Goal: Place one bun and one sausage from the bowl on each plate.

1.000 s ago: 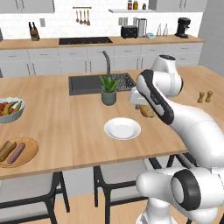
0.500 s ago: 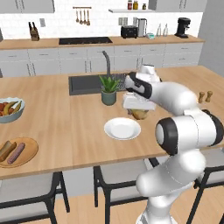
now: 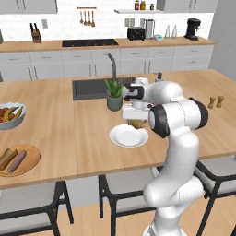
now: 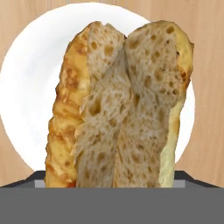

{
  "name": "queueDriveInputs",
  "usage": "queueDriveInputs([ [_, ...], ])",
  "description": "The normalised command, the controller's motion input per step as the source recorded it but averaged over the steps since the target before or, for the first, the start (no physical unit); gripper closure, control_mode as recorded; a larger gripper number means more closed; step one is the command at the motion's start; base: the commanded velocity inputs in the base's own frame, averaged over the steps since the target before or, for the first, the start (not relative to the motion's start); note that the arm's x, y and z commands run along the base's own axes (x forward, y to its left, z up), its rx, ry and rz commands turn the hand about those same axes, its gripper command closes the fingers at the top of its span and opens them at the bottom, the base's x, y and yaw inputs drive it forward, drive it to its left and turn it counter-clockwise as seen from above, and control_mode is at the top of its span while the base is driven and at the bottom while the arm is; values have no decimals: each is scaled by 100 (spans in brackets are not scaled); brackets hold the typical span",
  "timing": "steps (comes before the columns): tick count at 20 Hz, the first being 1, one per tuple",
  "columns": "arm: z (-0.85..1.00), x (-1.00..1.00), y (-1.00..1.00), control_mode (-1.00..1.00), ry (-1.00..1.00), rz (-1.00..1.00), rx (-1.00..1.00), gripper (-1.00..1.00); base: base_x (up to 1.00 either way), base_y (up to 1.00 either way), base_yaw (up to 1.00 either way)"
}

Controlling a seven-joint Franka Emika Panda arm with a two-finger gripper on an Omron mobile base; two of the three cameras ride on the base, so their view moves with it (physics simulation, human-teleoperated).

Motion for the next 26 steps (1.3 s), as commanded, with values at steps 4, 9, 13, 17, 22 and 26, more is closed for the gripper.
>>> queueDriveInputs([
  [4, -58, 21, 0, -100, 0, 0, 0, 100, 0, 0, 0],
  [9, -48, -2, 0, -100, 0, 0, 0, 100, 0, 0, 0],
  [13, -5, -2, 0, -100, -1, 0, 0, 100, 0, 0, 0],
  [17, 1, 0, 0, -100, -4, 0, 0, 100, 0, 0, 0],
  [22, 11, -20, 0, -100, -3, 0, 0, 100, 0, 0, 0],
  [26, 0, -45, 0, -100, -8, 0, 0, 100, 0, 0, 0],
])
